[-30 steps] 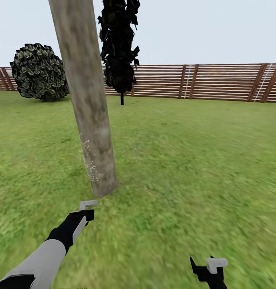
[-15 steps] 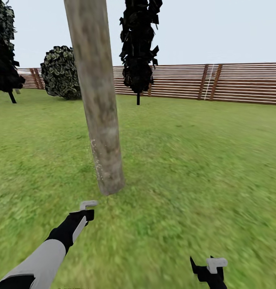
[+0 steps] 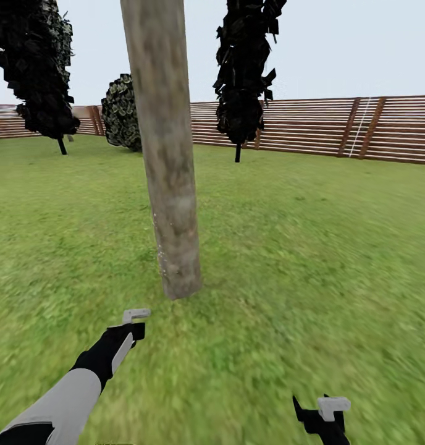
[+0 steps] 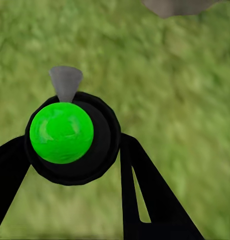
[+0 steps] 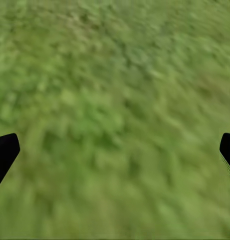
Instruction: In the garden, pick up the pesticide atomizer on the floor and spray pesticide onto both trees until each tree trunk is fully covered.
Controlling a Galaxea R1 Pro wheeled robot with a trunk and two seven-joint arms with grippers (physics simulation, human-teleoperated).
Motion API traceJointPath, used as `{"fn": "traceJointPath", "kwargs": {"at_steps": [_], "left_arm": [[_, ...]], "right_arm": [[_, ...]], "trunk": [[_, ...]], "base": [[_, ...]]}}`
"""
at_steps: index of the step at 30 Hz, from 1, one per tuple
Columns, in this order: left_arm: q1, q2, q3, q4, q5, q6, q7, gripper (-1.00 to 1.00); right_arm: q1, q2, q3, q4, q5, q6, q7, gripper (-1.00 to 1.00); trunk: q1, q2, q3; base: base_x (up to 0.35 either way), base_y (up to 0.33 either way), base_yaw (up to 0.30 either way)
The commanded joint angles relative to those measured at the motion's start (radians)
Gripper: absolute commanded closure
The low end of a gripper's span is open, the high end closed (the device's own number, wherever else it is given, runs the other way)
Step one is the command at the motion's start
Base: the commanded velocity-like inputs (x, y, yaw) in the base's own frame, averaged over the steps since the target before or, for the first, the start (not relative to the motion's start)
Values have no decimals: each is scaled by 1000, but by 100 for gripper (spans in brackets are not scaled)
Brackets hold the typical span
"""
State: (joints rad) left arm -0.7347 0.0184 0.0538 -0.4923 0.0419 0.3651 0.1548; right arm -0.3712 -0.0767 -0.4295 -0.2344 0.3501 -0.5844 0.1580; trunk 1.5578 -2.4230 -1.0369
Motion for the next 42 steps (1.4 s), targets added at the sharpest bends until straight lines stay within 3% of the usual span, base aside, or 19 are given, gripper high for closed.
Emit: {"fn": "traceJointPath", "kwargs": {"at_steps": [1,27,42], "left_arm": [[0,0,0,0,0,0,0,100],[0,-2,0,0,0,1,-1,100],[0,0,1,0,0,2,-1,100]], "right_arm": [[0,0,0,0,0,0,0,-100],[0,0,0,0,1,0,0,-100],[0,0,0,0,0,0,0,-100]], "trunk": [[0,0,0],[0,0,0],[0,0,0]], "base": [[83,-273,279],[46,-274,276],[0,-276,14]]}}
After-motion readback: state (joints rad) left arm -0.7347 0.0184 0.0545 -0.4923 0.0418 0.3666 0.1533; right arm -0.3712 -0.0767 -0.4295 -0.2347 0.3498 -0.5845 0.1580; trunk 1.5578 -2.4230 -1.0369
